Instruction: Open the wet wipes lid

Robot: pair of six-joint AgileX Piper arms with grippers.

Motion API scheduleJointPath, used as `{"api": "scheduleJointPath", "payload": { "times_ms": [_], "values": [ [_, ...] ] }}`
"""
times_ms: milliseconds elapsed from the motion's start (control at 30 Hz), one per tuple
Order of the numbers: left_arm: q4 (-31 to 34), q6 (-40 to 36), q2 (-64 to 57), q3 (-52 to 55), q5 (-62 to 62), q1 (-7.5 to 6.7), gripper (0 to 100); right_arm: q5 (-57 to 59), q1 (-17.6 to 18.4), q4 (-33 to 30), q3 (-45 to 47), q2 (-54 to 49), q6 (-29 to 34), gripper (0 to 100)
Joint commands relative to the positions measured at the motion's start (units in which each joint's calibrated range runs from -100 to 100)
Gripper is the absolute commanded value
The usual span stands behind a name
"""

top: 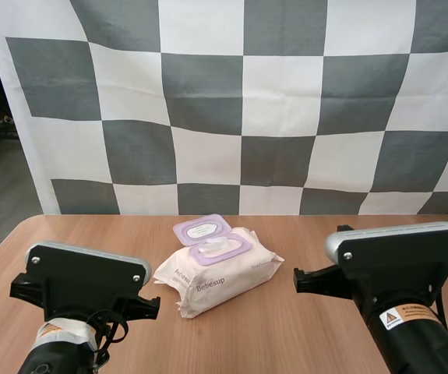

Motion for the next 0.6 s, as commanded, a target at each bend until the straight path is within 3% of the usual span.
{"api": "scheduleJointPath", "payload": {
  "times_ms": [0, 133, 267, 367, 567],
  "values": [
    [6.07, -13.70, 0.00, 0.87, 0.78, -3.14, 0, -1.72, -0.04, -2.38, 4.46, 0.00, -0.39, 0],
    [6.07, -18.57, 0.00, 0.87, 1.17, -4.08, 0, -1.72, -0.04, -3.04, 5.88, 0.00, -4.99, 0],
    [6.07, -19.01, 0.00, 0.87, 1.04, -4.08, 0, -0.98, -0.04, -2.47, 5.88, 0.00, -4.99, 0],
    [6.07, -19.11, 0.00, 0.87, 1.04, -4.08, 0, 6.47, -0.04, -2.75, 5.88, 0.00, -4.99, 0],
    [5.31, -21.03, 0.00, 0.87, 0.84, -4.08, 0, 6.94, -0.04, -0.67, 5.88, 0.00, -4.99, 0]
  ]
}}
